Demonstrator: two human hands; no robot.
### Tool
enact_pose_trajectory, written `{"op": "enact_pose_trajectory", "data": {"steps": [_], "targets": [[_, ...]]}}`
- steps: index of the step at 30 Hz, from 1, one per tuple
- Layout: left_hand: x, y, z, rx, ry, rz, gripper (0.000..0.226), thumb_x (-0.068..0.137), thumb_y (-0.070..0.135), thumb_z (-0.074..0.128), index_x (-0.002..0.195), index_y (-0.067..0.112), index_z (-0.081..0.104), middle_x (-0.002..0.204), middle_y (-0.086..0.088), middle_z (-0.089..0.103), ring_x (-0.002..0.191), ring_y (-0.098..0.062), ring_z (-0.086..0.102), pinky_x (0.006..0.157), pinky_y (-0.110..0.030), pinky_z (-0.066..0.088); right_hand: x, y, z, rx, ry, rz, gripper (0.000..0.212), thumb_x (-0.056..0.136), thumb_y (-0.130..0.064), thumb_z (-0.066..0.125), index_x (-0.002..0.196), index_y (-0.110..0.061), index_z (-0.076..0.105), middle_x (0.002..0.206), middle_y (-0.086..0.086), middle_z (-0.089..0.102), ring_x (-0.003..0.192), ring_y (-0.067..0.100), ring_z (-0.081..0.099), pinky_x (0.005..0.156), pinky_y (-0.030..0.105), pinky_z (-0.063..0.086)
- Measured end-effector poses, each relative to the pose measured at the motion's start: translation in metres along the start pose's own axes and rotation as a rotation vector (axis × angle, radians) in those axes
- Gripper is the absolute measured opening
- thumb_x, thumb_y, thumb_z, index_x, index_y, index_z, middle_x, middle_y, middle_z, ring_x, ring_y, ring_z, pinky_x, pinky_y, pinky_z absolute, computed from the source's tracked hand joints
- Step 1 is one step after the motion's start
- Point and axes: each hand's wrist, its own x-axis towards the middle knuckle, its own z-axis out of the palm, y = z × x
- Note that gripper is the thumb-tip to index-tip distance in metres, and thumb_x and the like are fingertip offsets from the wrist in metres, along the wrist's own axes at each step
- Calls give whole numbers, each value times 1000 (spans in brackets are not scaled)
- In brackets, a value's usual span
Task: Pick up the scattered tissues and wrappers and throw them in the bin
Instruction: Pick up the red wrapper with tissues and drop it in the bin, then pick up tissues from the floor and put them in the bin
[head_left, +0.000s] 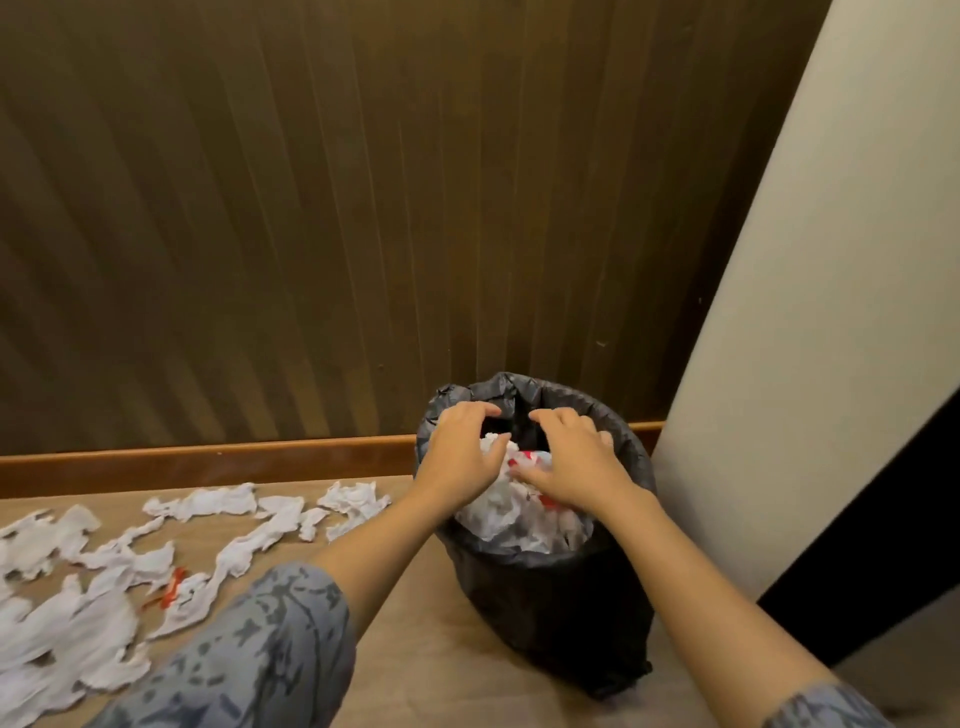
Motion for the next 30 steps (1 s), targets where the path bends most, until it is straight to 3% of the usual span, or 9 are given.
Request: {"op": "enact_pose_trajectory", "data": {"steps": [2,4,9,14,17,20,25,30], "targets": [[-3,-8,-14,65,40,20,32,93,27,56,124,19,56,123,1,58,120,-16,47,104,-32,39,4,-5,-5,-12,-221,-14,100,75,-63,69,152,-31,14,161,7,11,148,35,6,116,58,5],[-7,-20,-29,123,69,25,29,92,23,56,121,19,58,120,2,60,119,-16,49,104,-35,41,9,-15,-10,-9,-252,-29,99,76,-57,72,152,-31,14,162,8,9,148,36,-1,116,59,-2],[-38,-43,-87,312,70,-2,31,88,28,61,118,21,61,114,4,64,109,-17,56,97,-38,45,24,-75,-15,181,0,-272,58,91,-41,63,142,-25,40,145,1,44,137,27,33,111,50,32],[-105,-68,-178,501,29,-196,39,90,33,61,127,21,57,125,2,62,115,-17,58,98,-34,47,10,-160,5,379,84,-514,43,94,-37,58,134,-24,51,135,-3,54,126,19,45,106,40,36],[-153,-87,-228,520,-17,-357,51,90,35,61,138,22,47,139,2,53,124,-17,52,101,-28,40,-6,-206,16,367,29,-671,47,95,-38,57,138,-24,46,140,-3,51,129,18,44,108,38,35],[-205,-104,-263,500,37,-509,56,89,37,63,140,22,44,141,2,50,125,-15,50,100,-23,38,-29,-253,30,332,-79,-816,55,94,-43,56,144,-28,37,147,-4,44,133,18,42,109,37,36],[-300,-148,-291,461,117,-638,52,88,40,64,135,21,50,133,4,56,120,-12,53,97,-23,41,-58,-329,69,283,-175,-1034,56,93,-46,56,142,-27,37,143,0,50,128,23,48,103,41,44],[-367,-215,-306,250,307,-786,41,87,35,68,125,21,59,117,7,63,106,-7,58,87,-19,43,-85,-421,129,167,-256,-1151,44,97,-33,51,138,-22,42,133,5,54,120,26,50,96,40,44]]}}
